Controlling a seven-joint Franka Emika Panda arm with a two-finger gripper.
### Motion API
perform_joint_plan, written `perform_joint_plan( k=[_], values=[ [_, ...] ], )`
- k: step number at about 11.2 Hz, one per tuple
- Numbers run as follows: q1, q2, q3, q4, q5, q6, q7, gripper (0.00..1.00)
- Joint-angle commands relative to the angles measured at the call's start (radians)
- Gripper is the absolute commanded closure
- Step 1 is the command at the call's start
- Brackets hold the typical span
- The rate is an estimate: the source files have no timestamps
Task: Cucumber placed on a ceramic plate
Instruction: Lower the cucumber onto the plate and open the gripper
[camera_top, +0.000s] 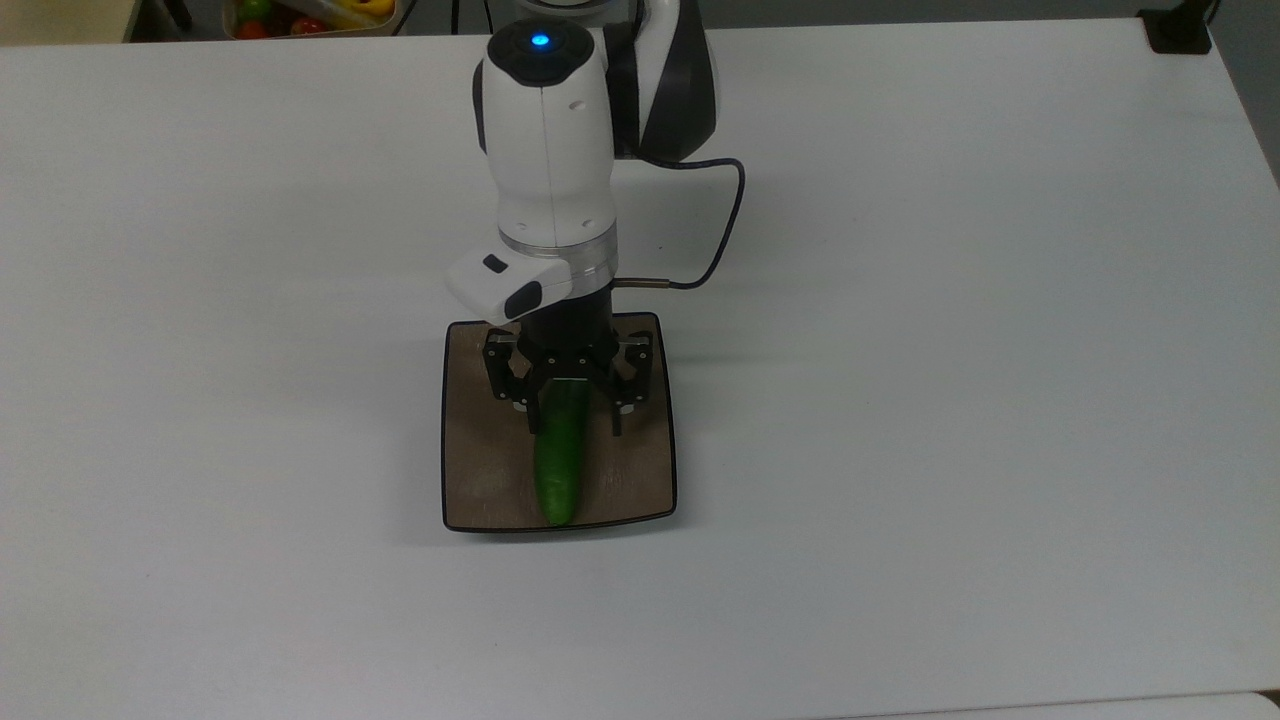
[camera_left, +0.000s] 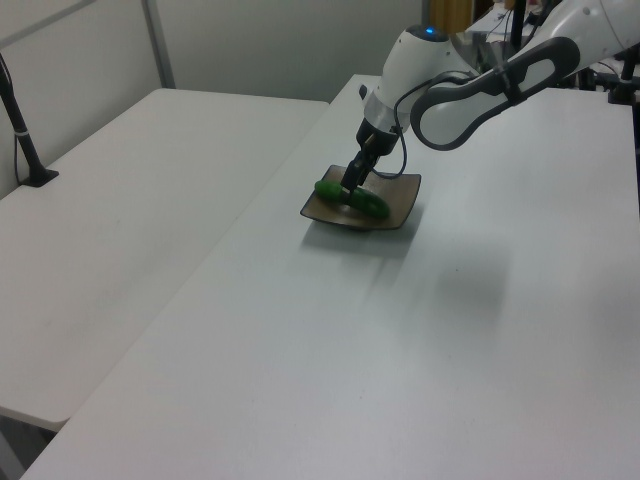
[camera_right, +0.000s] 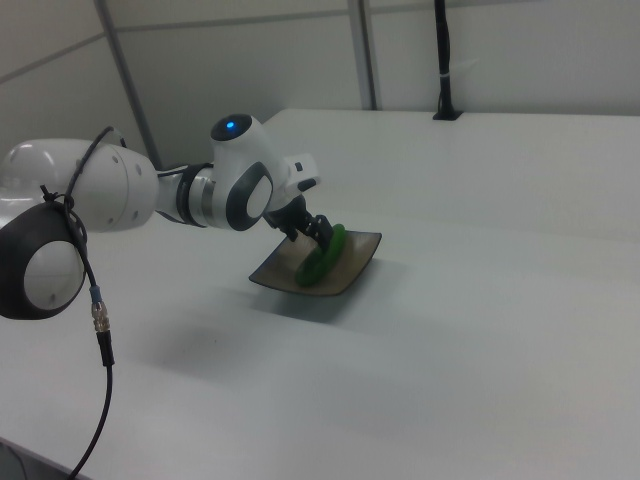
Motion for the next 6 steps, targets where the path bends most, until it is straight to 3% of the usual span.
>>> perform_joint_plan(
  k=[1,3,6],
  values=[
    [0.007,-0.021,-0.003,0.001,-0.008,0.010,0.008,0.00],
    [0.009,-0.056,-0.003,-0.024,-0.010,-0.013,0.008,0.00],
    [0.006,-0.183,-0.006,-0.027,-0.005,-0.279,0.009,0.00]
  ],
)
